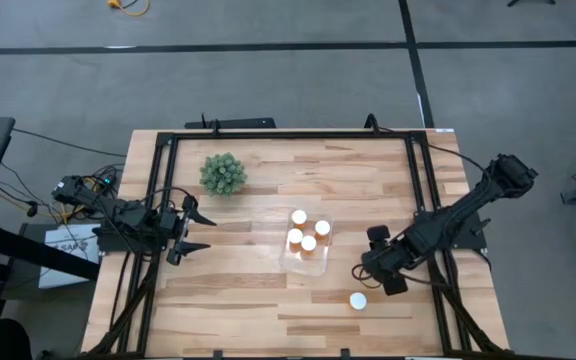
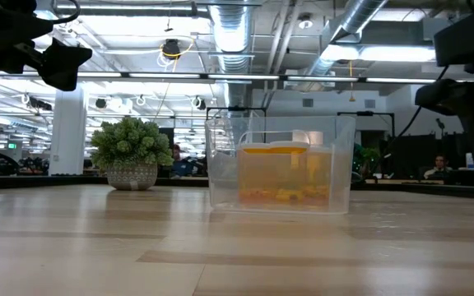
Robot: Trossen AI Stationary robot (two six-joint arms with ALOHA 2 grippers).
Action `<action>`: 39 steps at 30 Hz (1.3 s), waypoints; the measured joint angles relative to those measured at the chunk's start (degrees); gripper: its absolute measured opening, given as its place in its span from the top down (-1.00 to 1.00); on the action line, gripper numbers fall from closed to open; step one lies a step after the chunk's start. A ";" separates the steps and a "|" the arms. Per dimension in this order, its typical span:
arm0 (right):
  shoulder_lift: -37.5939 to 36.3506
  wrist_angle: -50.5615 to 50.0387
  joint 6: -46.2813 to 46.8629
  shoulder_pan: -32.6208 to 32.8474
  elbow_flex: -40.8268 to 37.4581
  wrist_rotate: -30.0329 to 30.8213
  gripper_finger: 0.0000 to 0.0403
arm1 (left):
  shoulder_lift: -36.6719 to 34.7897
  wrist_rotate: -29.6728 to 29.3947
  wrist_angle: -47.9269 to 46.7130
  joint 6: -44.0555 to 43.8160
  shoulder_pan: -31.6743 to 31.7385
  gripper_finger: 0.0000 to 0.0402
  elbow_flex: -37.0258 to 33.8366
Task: Pick and place pill bottles into a basket
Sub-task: Put the orange medicine bottle into the transparent bin
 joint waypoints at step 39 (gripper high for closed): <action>11.71 8.44 -19.38 -17.38 26.93 -4.56 0.03 | 0.14 0.02 -0.01 -0.01 -0.01 -0.38 0.01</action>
